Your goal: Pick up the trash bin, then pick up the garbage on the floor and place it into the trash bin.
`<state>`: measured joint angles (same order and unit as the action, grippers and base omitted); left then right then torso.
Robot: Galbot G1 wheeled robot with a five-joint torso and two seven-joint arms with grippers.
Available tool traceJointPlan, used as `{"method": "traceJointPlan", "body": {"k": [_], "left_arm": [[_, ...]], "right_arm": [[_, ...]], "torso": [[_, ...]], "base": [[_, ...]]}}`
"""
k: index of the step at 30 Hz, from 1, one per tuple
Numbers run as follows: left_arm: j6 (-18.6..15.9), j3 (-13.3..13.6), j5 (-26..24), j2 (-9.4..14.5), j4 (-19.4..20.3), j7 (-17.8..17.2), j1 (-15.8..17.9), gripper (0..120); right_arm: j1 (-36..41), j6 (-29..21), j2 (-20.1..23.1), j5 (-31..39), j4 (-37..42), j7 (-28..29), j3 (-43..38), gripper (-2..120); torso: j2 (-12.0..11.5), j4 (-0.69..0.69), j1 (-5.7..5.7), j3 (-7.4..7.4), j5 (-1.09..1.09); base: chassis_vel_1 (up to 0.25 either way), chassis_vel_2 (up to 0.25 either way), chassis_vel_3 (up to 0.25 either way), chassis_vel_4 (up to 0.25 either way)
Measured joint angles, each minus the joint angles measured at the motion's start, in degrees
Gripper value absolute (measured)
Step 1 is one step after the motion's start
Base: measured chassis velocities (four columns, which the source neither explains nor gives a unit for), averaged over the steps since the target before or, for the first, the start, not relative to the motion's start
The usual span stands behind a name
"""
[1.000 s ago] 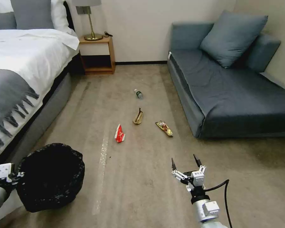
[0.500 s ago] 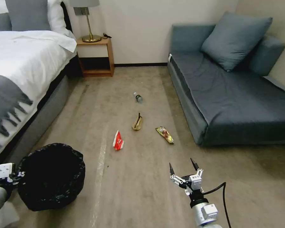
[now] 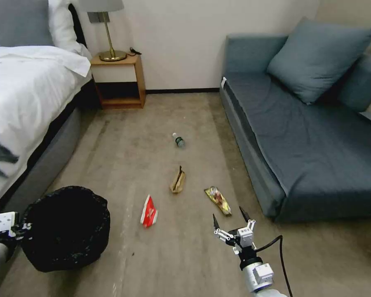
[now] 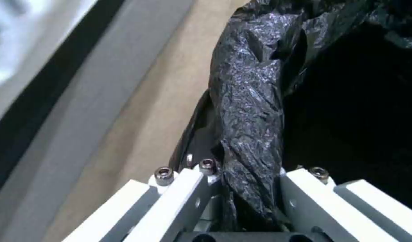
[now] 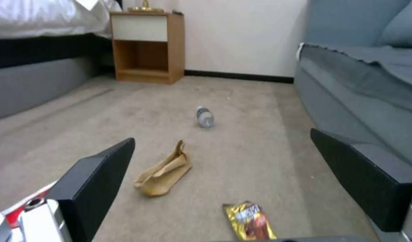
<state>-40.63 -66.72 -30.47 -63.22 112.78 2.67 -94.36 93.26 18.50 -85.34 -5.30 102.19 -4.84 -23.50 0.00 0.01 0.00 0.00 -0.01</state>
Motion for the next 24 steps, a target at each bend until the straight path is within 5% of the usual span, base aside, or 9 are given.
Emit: {"method": "traceJointPlan", "body": {"k": [6, 11, 18, 24], "left_arm": [[0.0, 0.1, 0.0, 0.1, -0.4, 0.1, 0.2, 2], [0.0, 0.1, 0.0, 0.1, -0.6, 0.2, 0.2, 2], [0.0, -0.1, 0.0, -0.4, -0.6, 0.3, -0.1, 2], [0.0, 0.0, 0.3, -1.0, -0.6, 0.3, -0.1, 2]], "right_arm": [[-1.1, -3.7, 0.7, -1.9, -1.5, 1.5, 1.5, 100], [-4.2, -11.7, 3.0, -0.4, -4.1, 2.0, 4.4, 100], [-13.1, -22.6, 8.5, 6.0, -15.0, -1.8, 8.1, 100], [-20.0, -24.2, 10.8, 6.6, -24.9, -2.0, 9.6, 100]], "torso": [[0.0, -0.01, 0.00, 0.01, 0.02], [0.0, -0.03, 0.00, 0.02, 0.01], [0.0, 0.01, 0.00, 0.00, 0.02], [0.0, 0.00, 0.00, 0.00, 0.02]], "base": [[-0.264, 0.260, 0.251, -0.277], [-0.111, 0.133, 0.129, -0.157], [0.035, -0.025, -0.030, 0.020], [0.007, -0.012, -0.019, 0.009]]}}
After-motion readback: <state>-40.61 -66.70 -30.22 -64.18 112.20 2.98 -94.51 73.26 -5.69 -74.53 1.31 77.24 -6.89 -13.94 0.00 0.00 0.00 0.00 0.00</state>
